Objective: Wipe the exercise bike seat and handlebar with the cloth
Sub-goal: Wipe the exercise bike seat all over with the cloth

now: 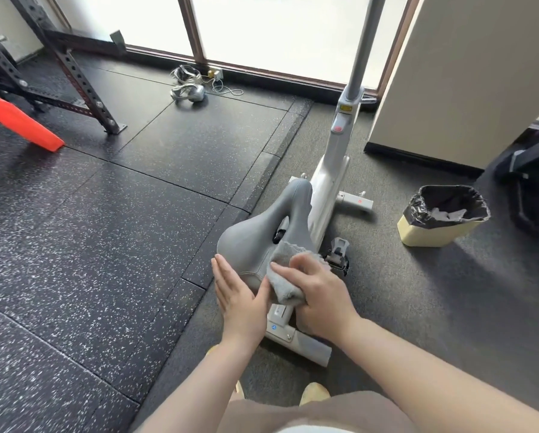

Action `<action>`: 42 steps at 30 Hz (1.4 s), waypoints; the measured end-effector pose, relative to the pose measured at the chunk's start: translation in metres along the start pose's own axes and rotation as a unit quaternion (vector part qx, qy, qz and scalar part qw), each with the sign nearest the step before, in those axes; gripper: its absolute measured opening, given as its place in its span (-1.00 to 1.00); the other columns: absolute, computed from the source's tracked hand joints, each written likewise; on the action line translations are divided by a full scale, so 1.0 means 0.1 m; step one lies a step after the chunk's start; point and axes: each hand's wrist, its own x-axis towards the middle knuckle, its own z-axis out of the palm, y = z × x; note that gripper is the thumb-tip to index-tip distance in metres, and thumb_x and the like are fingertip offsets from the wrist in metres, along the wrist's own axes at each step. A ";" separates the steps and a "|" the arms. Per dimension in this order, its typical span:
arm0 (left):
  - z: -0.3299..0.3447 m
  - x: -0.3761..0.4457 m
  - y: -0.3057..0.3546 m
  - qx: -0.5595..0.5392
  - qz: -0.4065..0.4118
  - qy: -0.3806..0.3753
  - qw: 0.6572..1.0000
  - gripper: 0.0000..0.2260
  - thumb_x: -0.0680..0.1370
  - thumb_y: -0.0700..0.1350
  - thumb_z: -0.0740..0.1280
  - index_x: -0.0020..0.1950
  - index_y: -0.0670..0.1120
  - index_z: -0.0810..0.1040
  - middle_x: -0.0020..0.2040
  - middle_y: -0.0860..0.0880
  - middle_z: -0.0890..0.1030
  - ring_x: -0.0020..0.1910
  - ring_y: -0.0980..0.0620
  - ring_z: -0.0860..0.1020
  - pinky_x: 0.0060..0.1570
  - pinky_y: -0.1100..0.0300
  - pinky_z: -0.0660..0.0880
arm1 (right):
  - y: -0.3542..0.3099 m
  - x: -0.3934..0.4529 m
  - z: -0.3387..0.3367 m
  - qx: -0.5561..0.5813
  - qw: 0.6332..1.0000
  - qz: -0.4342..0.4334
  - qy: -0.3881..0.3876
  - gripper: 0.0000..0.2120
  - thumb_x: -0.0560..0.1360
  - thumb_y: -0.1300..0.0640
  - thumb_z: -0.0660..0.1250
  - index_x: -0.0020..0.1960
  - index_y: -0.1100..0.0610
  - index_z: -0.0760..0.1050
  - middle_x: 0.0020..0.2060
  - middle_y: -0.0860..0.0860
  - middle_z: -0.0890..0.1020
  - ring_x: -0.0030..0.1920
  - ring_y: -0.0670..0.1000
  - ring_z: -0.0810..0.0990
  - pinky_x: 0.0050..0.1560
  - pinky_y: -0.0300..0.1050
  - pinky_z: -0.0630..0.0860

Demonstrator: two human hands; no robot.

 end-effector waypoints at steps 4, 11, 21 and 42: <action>-0.02 0.02 -0.03 -0.031 -0.013 -0.007 0.999 -0.10 0.47 0.06 0.38 0.53 -0.12 -0.21 0.55 -0.10 -0.16 0.53 0.01 -0.13 0.43 0.15 -0.14 | 0.23 0.47 -0.08 0.077 0.978 0.190 0.045 -0.46 0.37 0.35 0.25 0.25 -0.09 0.54 0.08 0.00 0.50 0.06 0.07 0.53 0.07 -0.10 0.46; -0.05 0.02 -0.08 -0.060 -0.005 0.008 0.998 -0.11 0.41 0.04 0.44 0.53 -0.02 -0.09 0.55 -0.02 -0.04 0.52 0.08 -0.02 0.47 0.03 -0.01 | 0.20 0.07 -0.05 0.002 0.997 -0.074 0.004 -0.46 0.26 0.29 0.35 0.21 0.00 0.57 0.01 0.06 0.56 0.01 0.09 0.57 0.01 -0.10 0.53; -0.11 0.10 -0.07 -0.052 -0.044 -0.029 0.997 0.09 0.27 0.11 0.54 0.53 0.04 -0.17 0.56 0.04 -0.08 0.53 0.09 -0.03 0.48 -0.09 0.05 | -0.06 -0.06 0.22 -0.009 0.992 0.093 0.079 -0.40 0.27 0.22 0.32 0.29 -0.08 0.48 0.03 -0.03 0.42 0.01 0.08 0.49 0.00 -0.08 0.52; -0.17 0.41 0.00 0.034 -0.023 -0.052 0.998 0.28 -0.05 0.33 0.53 0.51 0.03 -0.05 0.49 0.02 0.03 0.49 0.04 0.05 0.44 0.06 0.07 | 0.43 1.12 0.07 -0.069 0.991 0.109 0.028 -0.50 0.40 0.20 0.24 0.30 -0.15 0.44 0.11 0.00 0.43 0.10 0.12 0.48 -0.04 -0.04 0.47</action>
